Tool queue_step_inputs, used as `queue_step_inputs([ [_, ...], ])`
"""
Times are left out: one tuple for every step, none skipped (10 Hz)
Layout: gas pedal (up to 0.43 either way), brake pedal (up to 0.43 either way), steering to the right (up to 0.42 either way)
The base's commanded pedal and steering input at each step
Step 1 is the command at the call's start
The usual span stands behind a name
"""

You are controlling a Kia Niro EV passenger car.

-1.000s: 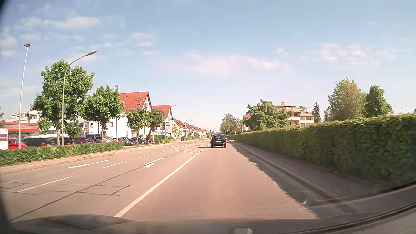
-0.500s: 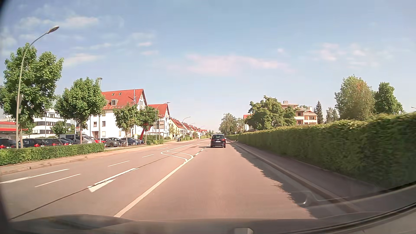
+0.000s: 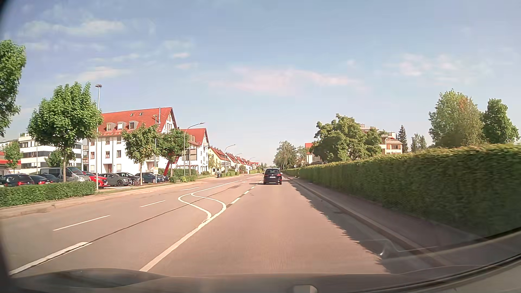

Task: Follow the waypoints while adhering to traffic rules and regulations

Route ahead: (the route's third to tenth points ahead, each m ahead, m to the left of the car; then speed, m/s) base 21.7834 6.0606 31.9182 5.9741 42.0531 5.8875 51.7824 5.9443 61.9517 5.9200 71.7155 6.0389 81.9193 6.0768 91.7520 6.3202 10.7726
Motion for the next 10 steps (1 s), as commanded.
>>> queue_step_inputs([
  [0.157,0.0,0.0],
  [0.157,0.0,0.001],
  [0.157,0.0,0.0],
  [0.157,0.0,-0.001],
  [0.157,0.0,-0.001],
  [0.157,0.0,-0.001],
  [0.157,0.0,-0.001],
  [0.157,0.0,-0.001],
  [0.157,0.0,-0.001],
  [0.157,0.0,-0.001],
])
